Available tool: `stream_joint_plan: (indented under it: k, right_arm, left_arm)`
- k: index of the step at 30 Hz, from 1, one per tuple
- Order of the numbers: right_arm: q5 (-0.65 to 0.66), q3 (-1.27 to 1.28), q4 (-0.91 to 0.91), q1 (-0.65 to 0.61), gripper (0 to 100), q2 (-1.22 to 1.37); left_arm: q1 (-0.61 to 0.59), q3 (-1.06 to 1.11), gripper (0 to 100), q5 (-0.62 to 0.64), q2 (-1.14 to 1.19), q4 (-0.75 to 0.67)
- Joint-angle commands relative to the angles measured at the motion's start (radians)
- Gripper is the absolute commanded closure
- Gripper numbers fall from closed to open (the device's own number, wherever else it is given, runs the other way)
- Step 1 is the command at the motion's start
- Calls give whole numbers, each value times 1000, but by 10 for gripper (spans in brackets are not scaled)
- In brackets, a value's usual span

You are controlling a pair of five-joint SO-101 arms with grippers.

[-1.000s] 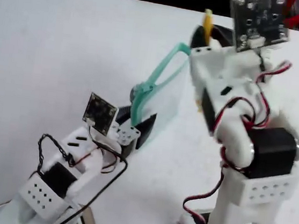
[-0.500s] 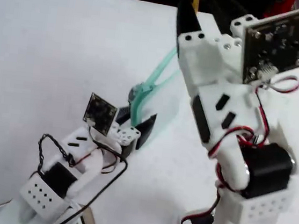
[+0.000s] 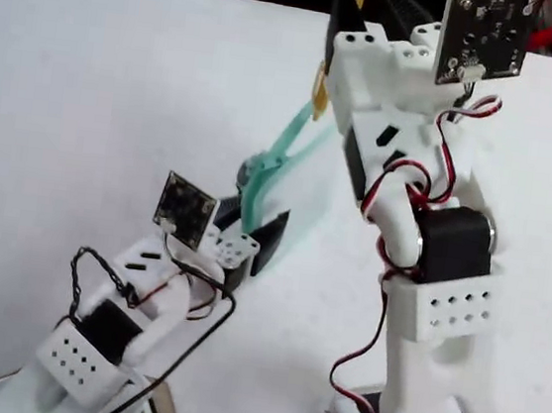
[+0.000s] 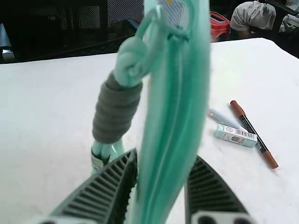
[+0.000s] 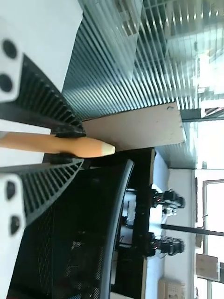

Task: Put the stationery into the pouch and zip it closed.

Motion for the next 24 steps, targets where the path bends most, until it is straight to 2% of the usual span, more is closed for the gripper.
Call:
stream_joint_plan:
  k: [1, 19, 24]
  right_arm:
    - [-11, 14, -16, 13, 979, -15]
    - [-9, 63, 91, 5, 975, -91]
    - [5, 63, 154, -44, 947, -131]
  left_arm:
    - [-1, -6, 841, 8, -4, -21]
    - [-1, -6, 841, 6, -4, -21]
    - [-2, -6, 841, 6, -4, -21]
